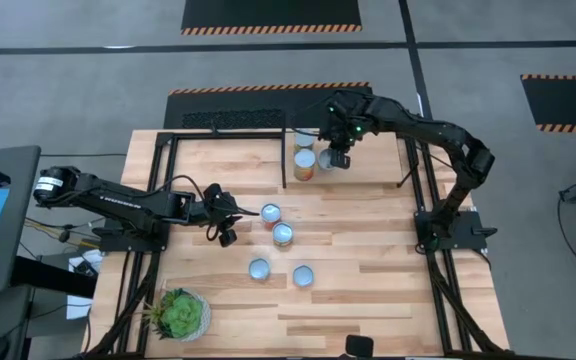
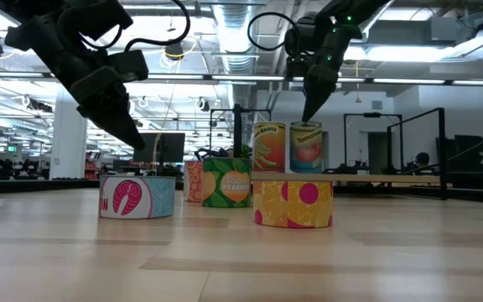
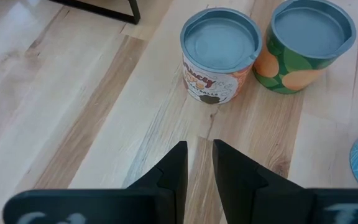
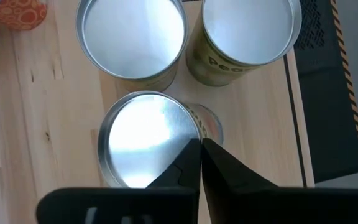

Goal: Pick and place cans onto a shelf
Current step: Put the canned tomatoes on the shelf

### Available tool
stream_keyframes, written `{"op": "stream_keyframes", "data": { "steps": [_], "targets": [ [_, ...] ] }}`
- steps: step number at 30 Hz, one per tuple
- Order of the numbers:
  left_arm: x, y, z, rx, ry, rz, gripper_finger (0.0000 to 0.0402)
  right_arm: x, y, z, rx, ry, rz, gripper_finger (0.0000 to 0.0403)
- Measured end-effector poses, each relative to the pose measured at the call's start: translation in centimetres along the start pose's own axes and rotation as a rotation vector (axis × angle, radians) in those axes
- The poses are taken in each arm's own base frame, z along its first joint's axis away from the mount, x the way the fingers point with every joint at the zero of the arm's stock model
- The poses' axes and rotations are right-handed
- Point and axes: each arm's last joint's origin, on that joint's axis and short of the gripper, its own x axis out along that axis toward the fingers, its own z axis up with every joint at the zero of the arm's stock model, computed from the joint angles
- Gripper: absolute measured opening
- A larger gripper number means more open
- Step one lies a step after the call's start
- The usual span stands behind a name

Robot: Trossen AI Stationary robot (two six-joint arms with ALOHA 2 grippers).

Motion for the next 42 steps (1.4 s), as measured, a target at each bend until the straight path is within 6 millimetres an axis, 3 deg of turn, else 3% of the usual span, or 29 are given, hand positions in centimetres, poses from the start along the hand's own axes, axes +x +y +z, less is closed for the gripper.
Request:
{"op": "stream_keyframes", "data": {
  "steps": [9, 24, 29, 42],
  "targets": [
    [0.0, 0.0, -0.1, 0.003, 0.01, 0.003, 0.0065, 0.0, 0.0, 0.0, 0.0, -0.001, 0.001, 0.006],
    [0.0, 0.0, -0.1, 0.003, 0.011, 0.0, 0.0065, 0.0, -0.2, -0.1, 0.03, 0.023, -0.053, 0.0061],
    [0.0, 0.0, -0.1, 0.004, 0.015, 0.002, 0.0065, -0.2, 0.7, -1.3, 0.057, 0.162, 0.013, 0.0061],
    [0.0, 0.0, -0.1, 0.005, 0.015, 0.005, 0.0065, 0.1, 4.9, -1.0, 0.013, 0.273, 0.064, 0.006]
  ]
}}
